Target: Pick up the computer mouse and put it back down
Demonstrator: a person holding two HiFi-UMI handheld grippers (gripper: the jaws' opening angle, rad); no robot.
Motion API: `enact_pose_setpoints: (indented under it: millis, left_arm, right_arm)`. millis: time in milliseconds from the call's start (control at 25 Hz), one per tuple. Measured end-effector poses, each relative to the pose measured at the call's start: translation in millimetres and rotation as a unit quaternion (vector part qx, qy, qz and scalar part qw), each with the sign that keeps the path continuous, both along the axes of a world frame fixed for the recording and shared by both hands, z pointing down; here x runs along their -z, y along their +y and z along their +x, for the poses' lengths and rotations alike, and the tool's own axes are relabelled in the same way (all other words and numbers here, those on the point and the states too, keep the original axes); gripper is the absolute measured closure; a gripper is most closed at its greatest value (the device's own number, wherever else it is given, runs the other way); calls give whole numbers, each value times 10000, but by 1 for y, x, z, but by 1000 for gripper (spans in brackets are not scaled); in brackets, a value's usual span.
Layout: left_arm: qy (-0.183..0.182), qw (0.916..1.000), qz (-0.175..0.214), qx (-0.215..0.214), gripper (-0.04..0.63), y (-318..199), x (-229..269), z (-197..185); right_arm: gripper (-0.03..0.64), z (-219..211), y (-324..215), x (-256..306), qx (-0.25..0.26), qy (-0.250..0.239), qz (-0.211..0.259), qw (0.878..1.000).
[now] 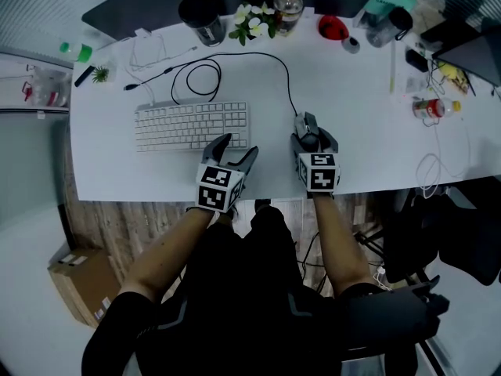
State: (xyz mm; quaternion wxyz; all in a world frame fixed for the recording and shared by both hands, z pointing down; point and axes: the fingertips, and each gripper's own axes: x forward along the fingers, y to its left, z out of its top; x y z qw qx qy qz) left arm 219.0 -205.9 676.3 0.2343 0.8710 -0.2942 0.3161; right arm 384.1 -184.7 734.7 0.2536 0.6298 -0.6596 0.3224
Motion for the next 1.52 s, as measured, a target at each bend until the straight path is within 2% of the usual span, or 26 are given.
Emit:
enact_pose_setpoints:
  millis: [400,640,1120,1320,1520]
  left_arm:
    - [415,9978,491,179,287,-16,67,-7]
    - [681,9941,835,99,287,-21,114,-11]
    - [1261,9797,1519,353,287,-30,197,-41]
    - [1389,9721,1831,479,287,-37,230,-58]
    - [1513,9669,1955,626,287,-40,252,-68]
  right_arm:
    - [322,-7,-7,80,103,-112,502,9986]
    - [322,-15,-12,136,183,-112,840,9962]
    - [322,-38,-22,235,346,-201,1514,9877]
    - [322,-47,-28,279,559,-100,1827,9815]
    - [322,-54,-29,300,671,-83,1985,9778]
